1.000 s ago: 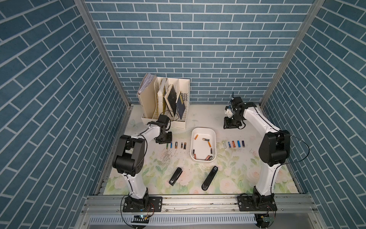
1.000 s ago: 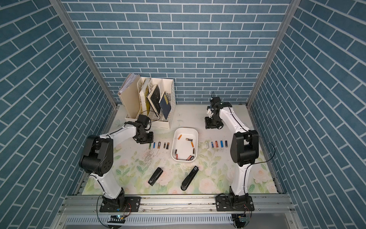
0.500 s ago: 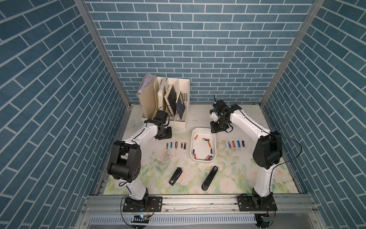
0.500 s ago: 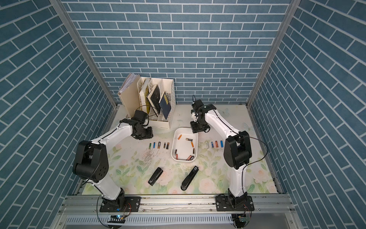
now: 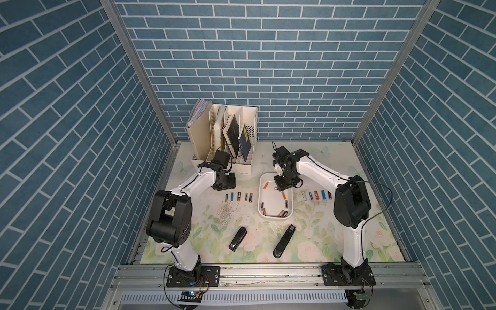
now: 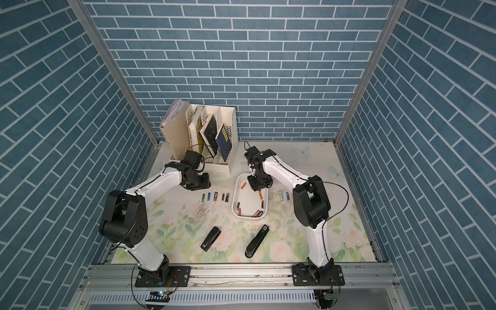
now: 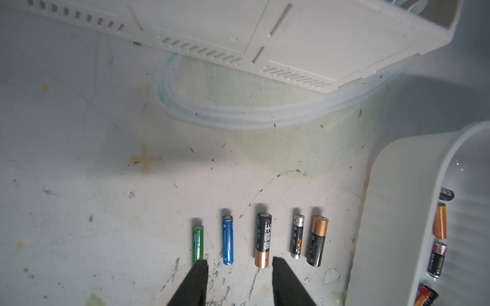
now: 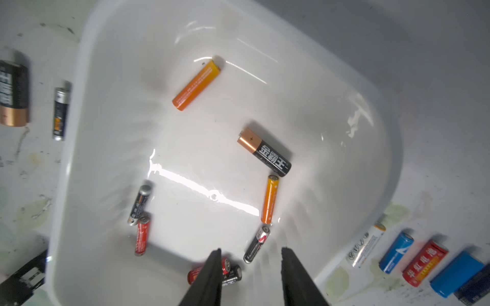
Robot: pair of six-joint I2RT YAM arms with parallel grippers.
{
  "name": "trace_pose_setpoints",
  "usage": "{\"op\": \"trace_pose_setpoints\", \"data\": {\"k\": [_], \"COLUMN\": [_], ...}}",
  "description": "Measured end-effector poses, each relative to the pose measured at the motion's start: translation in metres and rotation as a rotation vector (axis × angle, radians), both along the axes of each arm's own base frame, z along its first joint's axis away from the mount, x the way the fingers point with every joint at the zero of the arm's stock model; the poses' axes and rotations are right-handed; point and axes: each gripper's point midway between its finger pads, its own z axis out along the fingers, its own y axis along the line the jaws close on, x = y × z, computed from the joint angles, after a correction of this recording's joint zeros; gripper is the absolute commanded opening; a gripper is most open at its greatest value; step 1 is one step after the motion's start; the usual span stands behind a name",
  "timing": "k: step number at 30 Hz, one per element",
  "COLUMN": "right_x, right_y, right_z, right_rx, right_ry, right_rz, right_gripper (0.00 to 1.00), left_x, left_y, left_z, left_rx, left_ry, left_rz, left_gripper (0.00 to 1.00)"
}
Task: Take the batteries out of the storage box
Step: Pick up the battery from the storage box.
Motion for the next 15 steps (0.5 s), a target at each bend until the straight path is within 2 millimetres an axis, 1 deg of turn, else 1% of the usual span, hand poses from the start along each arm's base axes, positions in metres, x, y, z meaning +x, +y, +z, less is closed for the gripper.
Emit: {"op": "trace_pose_setpoints", "data": {"k": [4,7,10,15], "right_x": [-0.001,-0.001,0.0,0.003], "right_y": [-0.001,-0.003,-0.003,-0.002], "right_z": [-0.024,-0.036,-0.044,-0.051], "right_rx": [-0.046,-0.075,-0.093,-0.103], "right_ry": [0.035,0.05,0.059,0.063], "right_rz": [0.005,0.006,0.008,0.01], "right_gripper": [0.39,0.39,0.38,0.38], "left_x": [-0.006,-0.009,-0.009,-0.01], "left_y": [-0.002,-0.004,-0.007,-0.011], "left_z": [-0.008,-0.011,-0.012,-0.012], "left_rx": [0.002,0.002,0.0,-0.005], "left_ry": [0.018,0.029,0.029,0.027], "left_rz": [-0.004,-0.008,-0.012,-0.02], "left_gripper": [0.46,0.46,0.46,0.46]}}
